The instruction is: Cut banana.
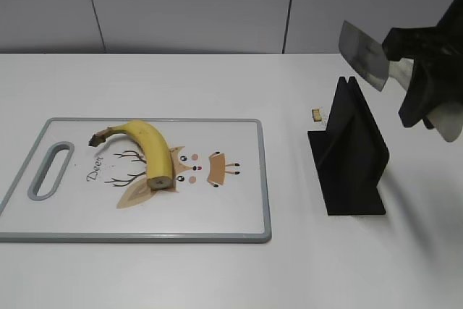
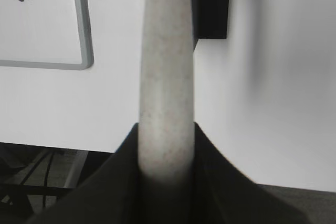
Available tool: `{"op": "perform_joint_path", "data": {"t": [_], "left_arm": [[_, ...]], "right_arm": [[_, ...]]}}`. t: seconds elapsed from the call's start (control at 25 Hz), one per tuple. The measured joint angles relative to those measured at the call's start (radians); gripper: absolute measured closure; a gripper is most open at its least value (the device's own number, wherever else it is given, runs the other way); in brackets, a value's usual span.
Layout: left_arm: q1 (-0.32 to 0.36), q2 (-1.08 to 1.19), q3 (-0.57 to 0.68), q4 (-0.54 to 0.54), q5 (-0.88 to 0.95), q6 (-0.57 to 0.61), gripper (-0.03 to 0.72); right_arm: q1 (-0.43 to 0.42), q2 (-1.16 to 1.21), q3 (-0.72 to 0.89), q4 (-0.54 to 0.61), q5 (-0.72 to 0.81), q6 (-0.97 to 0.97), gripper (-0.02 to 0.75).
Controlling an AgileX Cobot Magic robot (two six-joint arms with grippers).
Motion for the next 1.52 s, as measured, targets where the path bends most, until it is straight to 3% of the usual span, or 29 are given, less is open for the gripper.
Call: {"op": "perform_joint_path", "data": {"t": [0.28,0.52,0.76,1.12,1.28,1.52], "left_arm": [[0.0,0.01,-0.01,-0.015,-0.001,0.027,0.099],[0.0,0.16,-0.104,-0.061,-0.041,0.099,0.1],[0.0,0.466,-0.192,-0.25,-0.114,0.379,0.101],[0.0,0.915,-0.414,-0.402,-0.08,0.884,0.101],[-0.023,1.084,-0.531,-0.418,-0.047,1.0,0.101],[-0.117,1.256,-0.64,-0.397,-0.047,1.086,0.101]], "right_arm": [[0.0,-0.017,-0.117,-0.007,0.002,-0.237,0.566],[0.0,-0.017,-0.201,0.004,0.003,-0.711,0.566],[0.0,0.005,-0.212,0.087,-0.016,-1.147,0.566],[0.056,0.154,-0.218,0.129,-0.038,-1.456,0.566],[0.11,0.22,-0.27,0.129,-0.049,-1.486,0.566],[0.158,0.318,-0.367,0.132,-0.051,-1.496,0.566]]}}
